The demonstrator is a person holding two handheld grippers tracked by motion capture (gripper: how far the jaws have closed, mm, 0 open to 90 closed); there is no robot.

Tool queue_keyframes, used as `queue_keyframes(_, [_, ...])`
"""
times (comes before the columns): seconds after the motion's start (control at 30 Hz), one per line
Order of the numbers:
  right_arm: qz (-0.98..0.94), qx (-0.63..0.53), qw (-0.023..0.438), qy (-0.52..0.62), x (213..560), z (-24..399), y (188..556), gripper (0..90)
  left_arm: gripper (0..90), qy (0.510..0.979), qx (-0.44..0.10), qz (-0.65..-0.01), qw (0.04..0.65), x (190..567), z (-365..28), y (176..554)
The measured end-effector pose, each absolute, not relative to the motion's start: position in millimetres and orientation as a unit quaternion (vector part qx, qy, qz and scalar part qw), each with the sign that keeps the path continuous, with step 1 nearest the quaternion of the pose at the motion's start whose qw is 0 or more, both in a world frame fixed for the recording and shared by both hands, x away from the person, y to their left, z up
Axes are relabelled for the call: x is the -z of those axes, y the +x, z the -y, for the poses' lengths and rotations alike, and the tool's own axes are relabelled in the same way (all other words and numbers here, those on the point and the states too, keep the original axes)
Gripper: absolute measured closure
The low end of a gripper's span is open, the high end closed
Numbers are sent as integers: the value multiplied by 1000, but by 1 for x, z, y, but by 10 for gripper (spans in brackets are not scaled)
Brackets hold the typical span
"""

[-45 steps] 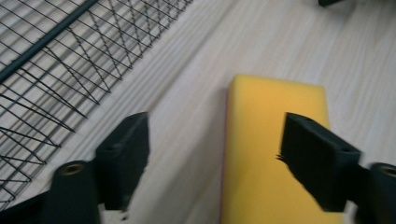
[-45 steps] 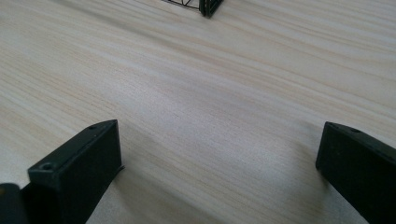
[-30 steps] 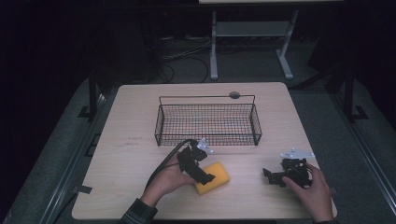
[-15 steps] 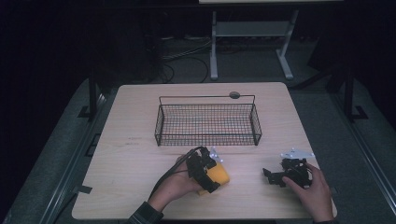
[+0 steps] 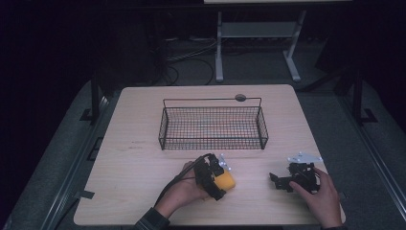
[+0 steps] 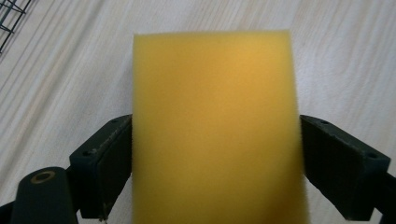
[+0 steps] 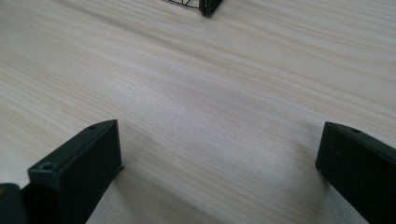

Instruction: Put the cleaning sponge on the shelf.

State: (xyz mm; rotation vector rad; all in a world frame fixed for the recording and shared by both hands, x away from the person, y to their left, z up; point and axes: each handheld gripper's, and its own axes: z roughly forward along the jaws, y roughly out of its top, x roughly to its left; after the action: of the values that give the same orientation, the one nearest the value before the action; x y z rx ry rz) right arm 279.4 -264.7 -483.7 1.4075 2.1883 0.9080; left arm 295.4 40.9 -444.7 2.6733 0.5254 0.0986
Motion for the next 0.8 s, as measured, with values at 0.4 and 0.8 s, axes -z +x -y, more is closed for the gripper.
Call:
queue_keyframes(0.4, [-779,-323,192,501,484,265,279,0,210,961,-37,-189,201,445,-42,296])
queue_keyframes(0.8, [-779,-323,192,501,484,265,279,0,224,961,-32,-190,201,443,-44,296])
